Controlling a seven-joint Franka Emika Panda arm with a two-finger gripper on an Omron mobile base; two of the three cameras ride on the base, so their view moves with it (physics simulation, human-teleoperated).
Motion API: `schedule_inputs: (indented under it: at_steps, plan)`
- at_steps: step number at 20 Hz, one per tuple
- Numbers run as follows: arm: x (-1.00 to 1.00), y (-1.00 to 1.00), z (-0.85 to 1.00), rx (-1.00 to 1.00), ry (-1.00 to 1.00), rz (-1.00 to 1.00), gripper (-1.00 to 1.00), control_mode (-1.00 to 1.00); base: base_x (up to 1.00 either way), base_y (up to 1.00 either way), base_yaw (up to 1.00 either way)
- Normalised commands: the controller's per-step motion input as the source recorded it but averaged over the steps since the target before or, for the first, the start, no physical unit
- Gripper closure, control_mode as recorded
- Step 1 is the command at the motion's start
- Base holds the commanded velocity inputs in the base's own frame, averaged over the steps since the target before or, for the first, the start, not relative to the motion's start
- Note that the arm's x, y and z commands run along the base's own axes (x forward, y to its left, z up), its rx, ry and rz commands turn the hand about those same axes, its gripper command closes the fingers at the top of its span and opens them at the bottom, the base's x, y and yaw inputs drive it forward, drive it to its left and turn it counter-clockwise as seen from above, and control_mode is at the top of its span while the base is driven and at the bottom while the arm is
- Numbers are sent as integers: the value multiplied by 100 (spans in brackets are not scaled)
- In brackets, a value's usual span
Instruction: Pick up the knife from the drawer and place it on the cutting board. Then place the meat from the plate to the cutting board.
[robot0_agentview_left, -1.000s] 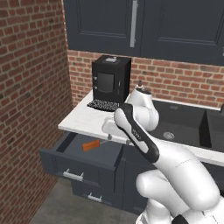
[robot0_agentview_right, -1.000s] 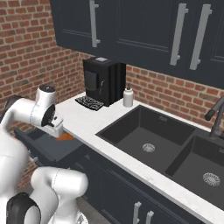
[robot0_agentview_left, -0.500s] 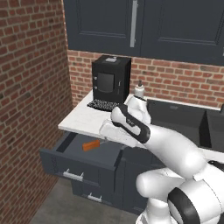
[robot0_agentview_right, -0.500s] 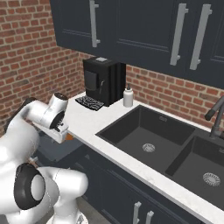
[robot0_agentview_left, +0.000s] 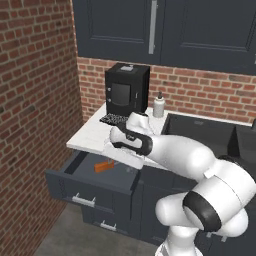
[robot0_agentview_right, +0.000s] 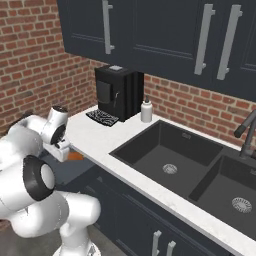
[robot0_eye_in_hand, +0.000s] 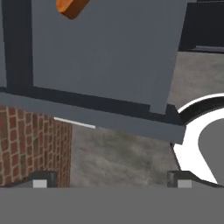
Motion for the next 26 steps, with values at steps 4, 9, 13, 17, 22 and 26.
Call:
schedule_inputs:
  at_steps: [4, 9, 13, 17, 22, 26]
  plan:
    - [41, 28, -26, -9, 6, -11, -100, -100, 0, 0, 0]
    - [39, 1, -36, 0, 8, -6, -100, -100, 0, 0, 0]
    - [33, 0, -27, 0, 7, 0, -100, -100, 0, 0, 0]
    - [33, 0, -23, 0, 7, 0, -100, -100, 0, 0, 0]
    - [33, 8, -37, -3, 10, 0, -100, -100, 0, 0, 0]
    - [25, 24, -41, -9, 8, 0, -100, -100, 0, 0, 0]
